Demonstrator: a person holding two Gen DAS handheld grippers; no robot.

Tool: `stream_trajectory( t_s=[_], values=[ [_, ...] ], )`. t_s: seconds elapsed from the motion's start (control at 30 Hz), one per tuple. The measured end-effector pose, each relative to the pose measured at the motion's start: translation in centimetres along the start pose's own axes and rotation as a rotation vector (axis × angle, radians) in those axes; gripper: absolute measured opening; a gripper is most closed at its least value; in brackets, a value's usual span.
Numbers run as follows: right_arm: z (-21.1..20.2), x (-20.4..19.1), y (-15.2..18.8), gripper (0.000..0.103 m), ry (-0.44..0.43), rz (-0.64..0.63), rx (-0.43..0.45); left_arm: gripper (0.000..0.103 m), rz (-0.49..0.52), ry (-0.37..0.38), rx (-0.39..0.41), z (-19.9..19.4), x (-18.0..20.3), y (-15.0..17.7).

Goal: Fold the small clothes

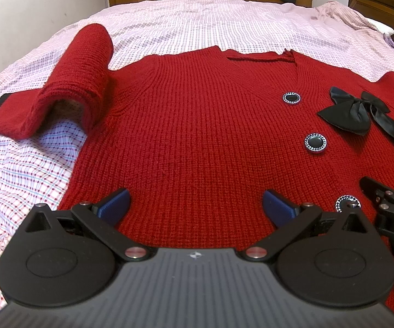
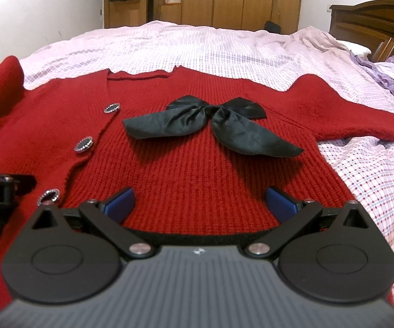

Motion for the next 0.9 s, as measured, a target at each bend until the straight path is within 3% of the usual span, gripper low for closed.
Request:
stream_trajectory(
  t_s=[0.53, 0.73, 0.9],
  values=[
    [-0.4, 1.0, -0.8, 0.103, -0.083, 0.031, -0.045, 0.103, -0.02, -0.005, -0.036, 0.5, -0.1, -0.3],
    [-3.2, 4.7, -4.5, 0.103, -0.16, 0.169, -0.01, 0.103, -0.036, 0.017, -0.046, -0.3, -0.5, -1.0],
    [-3.9, 9.8, -6.7, 0.103, -0.148, 0.236, 0.03, 0.103, -0.054, 0.016, -0.044, -0.7, -0.4, -1.9]
  ],
)
Point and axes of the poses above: each gripper's, at about its wrist camera, not at the fingertips, and z roughly the way its jaws point, x to its right, y to its underside, the point moved 6 cm from there along z, roughly the way its jaws point, and after that the axes turned 4 degrees about x, right-handed, at the moved point
